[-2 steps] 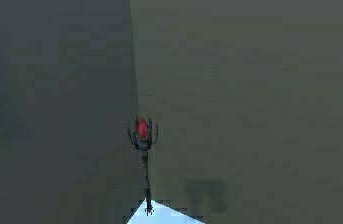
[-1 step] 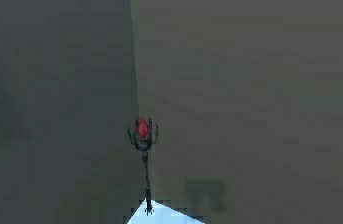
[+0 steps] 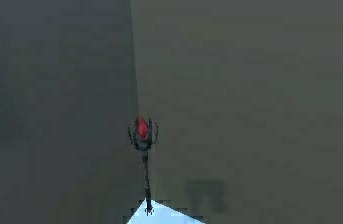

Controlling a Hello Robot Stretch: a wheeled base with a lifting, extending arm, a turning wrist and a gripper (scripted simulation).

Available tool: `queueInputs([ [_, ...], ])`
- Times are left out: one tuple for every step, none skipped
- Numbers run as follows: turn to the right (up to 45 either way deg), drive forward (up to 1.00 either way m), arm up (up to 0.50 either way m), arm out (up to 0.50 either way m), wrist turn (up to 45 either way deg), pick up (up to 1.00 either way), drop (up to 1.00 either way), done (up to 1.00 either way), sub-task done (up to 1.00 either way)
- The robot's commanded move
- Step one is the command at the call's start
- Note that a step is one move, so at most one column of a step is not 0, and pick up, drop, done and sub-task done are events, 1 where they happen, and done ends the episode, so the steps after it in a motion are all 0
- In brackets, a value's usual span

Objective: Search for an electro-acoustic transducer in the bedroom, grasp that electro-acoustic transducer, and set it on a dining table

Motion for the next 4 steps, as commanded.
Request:
queueInputs([
  [0.0, 0.0, 0.0, 0.3, 0.0, 0.0, 0.0, 0.0, 0.0],
  [0.0, 0.0, 0.0, 0.0, 45.0, 0.0, 0.0, 0.0, 0.0],
  [0.0, 0.0, 0.0, 0.0, 45.0, 0.0, 0.0, 0.0, 0.0],
  [0.0, 0.0, 0.0, 0.0, 45.0, 0.0, 0.0, 0.0, 0.0],
])
